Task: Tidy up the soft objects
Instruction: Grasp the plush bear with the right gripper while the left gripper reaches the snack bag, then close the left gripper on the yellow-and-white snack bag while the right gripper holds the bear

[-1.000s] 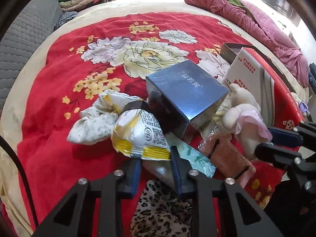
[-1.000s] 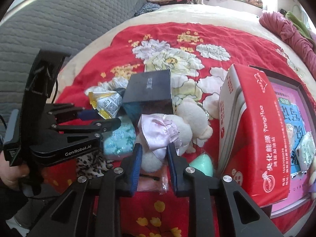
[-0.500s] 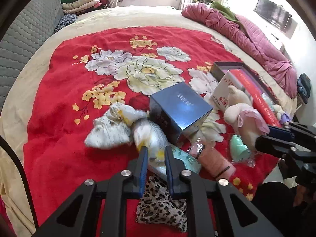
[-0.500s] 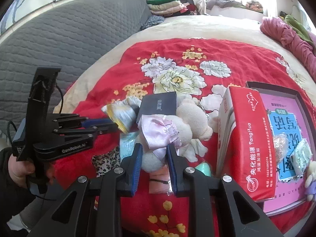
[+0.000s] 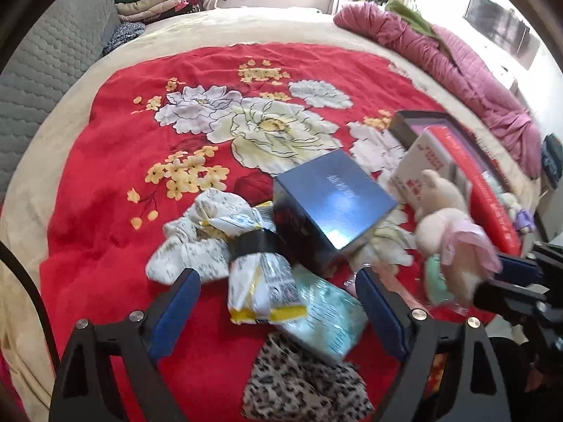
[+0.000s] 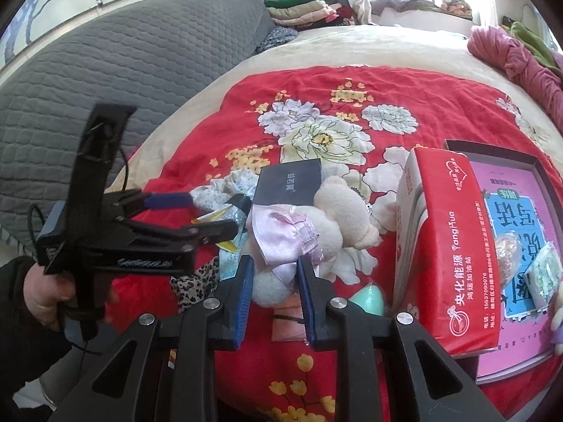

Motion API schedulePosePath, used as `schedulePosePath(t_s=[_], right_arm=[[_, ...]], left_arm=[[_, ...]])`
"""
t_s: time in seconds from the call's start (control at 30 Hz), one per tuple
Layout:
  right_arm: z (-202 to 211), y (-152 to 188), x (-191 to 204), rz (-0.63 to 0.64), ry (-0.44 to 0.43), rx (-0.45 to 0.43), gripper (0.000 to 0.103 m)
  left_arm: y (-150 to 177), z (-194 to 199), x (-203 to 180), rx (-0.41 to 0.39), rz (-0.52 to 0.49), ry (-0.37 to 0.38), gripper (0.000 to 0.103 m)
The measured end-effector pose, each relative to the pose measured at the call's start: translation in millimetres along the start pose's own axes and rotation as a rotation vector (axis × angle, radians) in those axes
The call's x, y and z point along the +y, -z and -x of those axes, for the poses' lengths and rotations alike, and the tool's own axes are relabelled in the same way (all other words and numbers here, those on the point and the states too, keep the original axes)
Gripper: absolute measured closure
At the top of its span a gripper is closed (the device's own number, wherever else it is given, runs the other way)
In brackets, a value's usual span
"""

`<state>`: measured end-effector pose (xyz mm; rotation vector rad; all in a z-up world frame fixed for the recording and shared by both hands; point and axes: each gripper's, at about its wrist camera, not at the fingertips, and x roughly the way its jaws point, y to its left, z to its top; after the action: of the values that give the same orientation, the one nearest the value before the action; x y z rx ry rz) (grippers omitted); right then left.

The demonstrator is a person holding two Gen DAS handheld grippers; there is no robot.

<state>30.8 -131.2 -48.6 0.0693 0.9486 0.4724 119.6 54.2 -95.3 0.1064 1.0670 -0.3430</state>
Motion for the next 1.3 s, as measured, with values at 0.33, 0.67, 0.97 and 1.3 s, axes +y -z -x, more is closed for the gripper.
schedulePosePath(t_s=[0.33, 0.67, 0.97, 1.3], right_arm=[[-6.8, 1.5, -2.2, -0.004, -0.005, 0.009, 0.077], [-6.5, 1.9, -2.8, -0.008, -0.007, 0.006, 0.077], [-0.7, -0.2, -0.4, -0.006, -0.014, -0.002, 0.077], [20.0, -6.8, 8.4, 0.010, -0.027, -0.038, 0.077]], left_arm=[[1.8, -32.2, -0.1, 0.058, -0.023, -0.063, 0.022], [6.8, -39.3, 1.8, 0.080, -0.018, -0.061, 0.053], [7.5, -20.2, 3.9, 0.060, -0.011, -0.039, 0.054], [-4.5, 26.3, -6.1, -0.011, -0.033, -0.045, 0.054]])
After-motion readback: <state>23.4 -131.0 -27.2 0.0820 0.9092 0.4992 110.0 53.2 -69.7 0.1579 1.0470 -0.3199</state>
